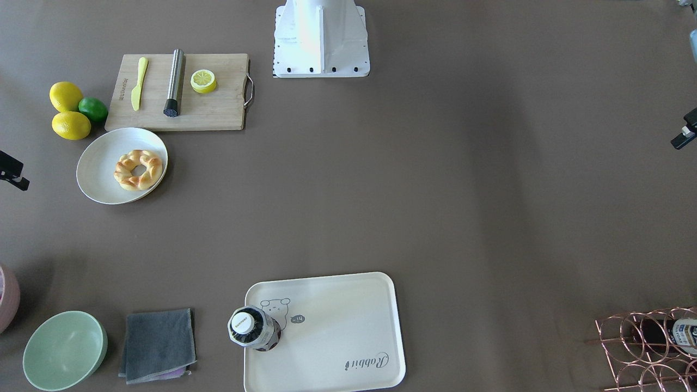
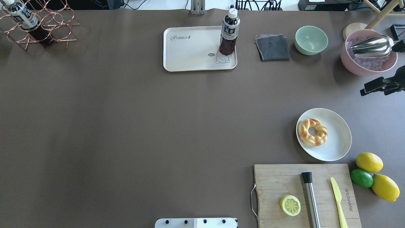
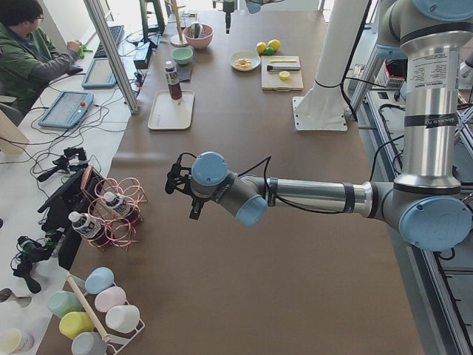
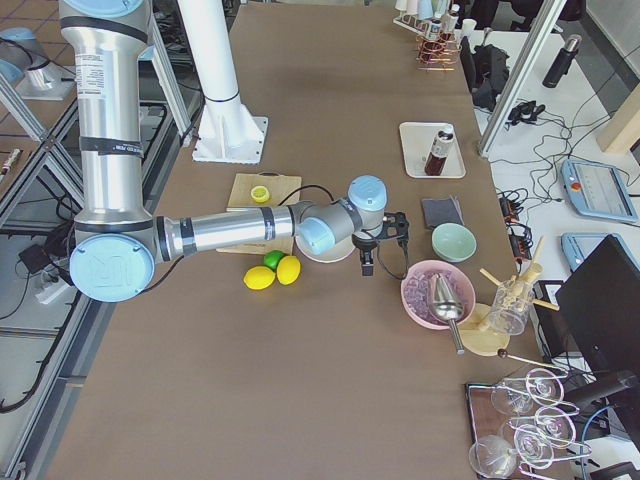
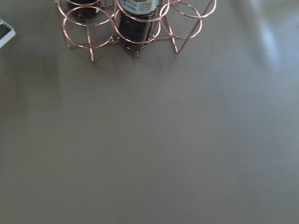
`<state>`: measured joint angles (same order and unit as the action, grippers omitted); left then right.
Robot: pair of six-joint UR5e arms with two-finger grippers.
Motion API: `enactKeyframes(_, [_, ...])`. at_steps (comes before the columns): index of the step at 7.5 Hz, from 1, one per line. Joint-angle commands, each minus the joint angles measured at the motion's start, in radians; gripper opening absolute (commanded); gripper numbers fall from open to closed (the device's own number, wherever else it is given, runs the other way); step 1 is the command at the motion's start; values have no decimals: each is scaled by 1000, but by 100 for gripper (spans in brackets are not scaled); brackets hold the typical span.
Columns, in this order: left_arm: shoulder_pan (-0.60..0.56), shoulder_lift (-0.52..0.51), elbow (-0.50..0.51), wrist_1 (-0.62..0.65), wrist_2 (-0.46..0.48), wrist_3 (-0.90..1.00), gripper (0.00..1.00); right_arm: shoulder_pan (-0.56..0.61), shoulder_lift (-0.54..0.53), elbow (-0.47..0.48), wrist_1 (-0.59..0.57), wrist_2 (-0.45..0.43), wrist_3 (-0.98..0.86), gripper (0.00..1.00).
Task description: Place donut on tray
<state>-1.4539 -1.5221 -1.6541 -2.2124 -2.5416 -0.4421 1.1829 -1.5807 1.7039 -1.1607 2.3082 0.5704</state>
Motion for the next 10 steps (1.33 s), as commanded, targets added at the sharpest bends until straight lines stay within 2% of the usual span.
enactKeyframes(1, [75, -7, -4, -156, 7, -200, 99, -127, -27, -55, 247, -33, 272, 94])
enactKeyframes(3, [99, -7, -6, -162, 11, -204, 99, -207, -73, -58, 364, -61, 371, 90])
enactKeyframes(5, [99, -18, -6, -162, 12, -204, 99, -239, -140, -56, 435, -75, 381, 73])
enactKeyframes(7, [99, -18, -6, -168, 12, -204, 99, -267, -157, -59, 457, -93, 384, 57])
enactKeyframes(8, [99, -16, -12, -170, 12, -204, 99, -285, -157, -66, 458, -108, 390, 39])
enactKeyframes(9, [99, -15, -15, -168, 12, -205, 99, -290, -156, -67, 458, -110, 391, 25])
enactKeyframes(10, [99, -15, -15, -170, 12, -205, 99, -295, -154, -67, 458, -113, 391, 24])
